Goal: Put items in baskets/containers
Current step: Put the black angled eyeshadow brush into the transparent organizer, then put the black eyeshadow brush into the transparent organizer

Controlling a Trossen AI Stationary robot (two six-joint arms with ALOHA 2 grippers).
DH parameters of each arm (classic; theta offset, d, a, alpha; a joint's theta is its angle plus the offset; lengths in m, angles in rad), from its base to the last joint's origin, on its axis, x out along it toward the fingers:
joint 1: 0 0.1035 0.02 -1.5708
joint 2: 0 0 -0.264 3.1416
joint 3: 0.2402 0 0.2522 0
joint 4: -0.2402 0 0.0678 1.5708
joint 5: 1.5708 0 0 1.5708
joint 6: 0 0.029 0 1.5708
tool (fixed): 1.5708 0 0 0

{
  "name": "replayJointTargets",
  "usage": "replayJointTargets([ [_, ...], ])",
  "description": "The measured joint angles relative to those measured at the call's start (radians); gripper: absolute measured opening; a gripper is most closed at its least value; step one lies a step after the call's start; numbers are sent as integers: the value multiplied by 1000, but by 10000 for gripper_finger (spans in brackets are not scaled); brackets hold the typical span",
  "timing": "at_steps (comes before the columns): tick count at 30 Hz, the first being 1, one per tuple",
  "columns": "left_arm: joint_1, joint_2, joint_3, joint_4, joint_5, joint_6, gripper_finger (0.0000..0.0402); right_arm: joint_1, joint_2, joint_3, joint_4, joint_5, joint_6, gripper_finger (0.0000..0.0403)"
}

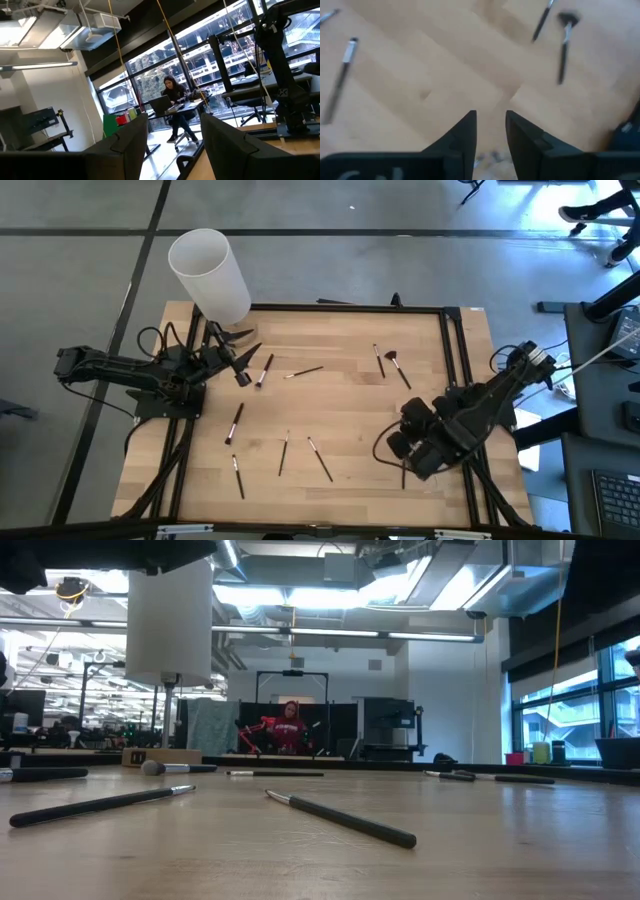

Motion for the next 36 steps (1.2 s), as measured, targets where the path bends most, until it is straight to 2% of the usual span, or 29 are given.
replayJointTargets([
  [8, 0, 0, 0, -2, 0, -24, 180, -95, 6, 23, 171, -320, -4, 87],
  [13, 0, 0, 0, -2, 1, -41, 180, -125, 29, 23, 226, -444, 28, 81],
  [19, 0, 0, 0, 94, 4, 83, 180, -158, 96, 23, 256, -461, 21, 63],
  [22, 0, 0, 0, 157, 26, 133, 180, -195, 125, 23, 251, -423, -46, 56],
  [25, 1, 0, 0, 180, 35, 173, 180, -262, 143, 23, 267, -383, -178, 54],
  [29, 28, 0, 0, 178, 34, 208, 180, -379, 163, 23, 319, -391, -387, 53],
  [36, 92, 0, 0, 103, 37, 72, 180, -534, 202, 23, 509, -382, -817, 53],
])
